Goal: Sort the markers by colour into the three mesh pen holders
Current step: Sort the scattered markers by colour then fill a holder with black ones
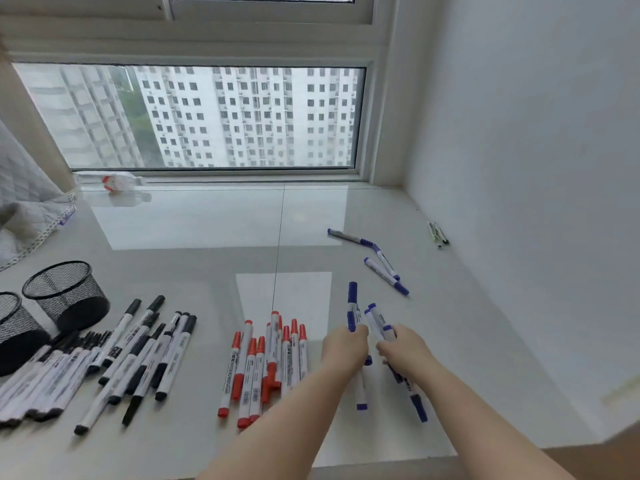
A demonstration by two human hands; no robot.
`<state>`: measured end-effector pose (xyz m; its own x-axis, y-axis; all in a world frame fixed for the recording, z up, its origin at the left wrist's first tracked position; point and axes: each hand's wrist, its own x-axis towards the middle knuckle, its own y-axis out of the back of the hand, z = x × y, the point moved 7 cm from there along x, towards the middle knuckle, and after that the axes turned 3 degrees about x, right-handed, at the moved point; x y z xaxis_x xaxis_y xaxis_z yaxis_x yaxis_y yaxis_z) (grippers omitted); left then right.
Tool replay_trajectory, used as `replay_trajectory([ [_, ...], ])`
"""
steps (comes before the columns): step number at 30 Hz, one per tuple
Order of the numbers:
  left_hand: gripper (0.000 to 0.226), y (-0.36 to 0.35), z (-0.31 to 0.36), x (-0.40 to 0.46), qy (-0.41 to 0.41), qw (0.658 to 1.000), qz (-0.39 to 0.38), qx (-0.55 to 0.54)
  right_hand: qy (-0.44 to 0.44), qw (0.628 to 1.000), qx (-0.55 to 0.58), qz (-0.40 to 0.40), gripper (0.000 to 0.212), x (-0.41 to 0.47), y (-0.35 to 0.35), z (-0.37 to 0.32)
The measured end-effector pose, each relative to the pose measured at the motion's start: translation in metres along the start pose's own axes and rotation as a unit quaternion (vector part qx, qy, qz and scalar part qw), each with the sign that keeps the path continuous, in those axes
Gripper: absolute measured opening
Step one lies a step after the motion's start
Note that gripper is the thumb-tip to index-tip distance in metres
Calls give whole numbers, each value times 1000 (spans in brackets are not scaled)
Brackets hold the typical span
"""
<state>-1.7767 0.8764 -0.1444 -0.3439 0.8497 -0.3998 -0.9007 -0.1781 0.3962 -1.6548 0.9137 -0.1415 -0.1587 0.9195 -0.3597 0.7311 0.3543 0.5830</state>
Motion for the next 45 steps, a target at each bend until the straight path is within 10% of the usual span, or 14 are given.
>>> replay_trajectory([
  [11,57,-28,-11,6,-11,944,152,294,118,984,-29,127,25,-13,5,24],
  [37,48,-33,-15,8,-104,935,182,287,60,982,-2,177,44,38,28,17],
  [45,60,-32,-15,9,-100,935,197,278,58,963,-218,144,47,17,19,36],
])
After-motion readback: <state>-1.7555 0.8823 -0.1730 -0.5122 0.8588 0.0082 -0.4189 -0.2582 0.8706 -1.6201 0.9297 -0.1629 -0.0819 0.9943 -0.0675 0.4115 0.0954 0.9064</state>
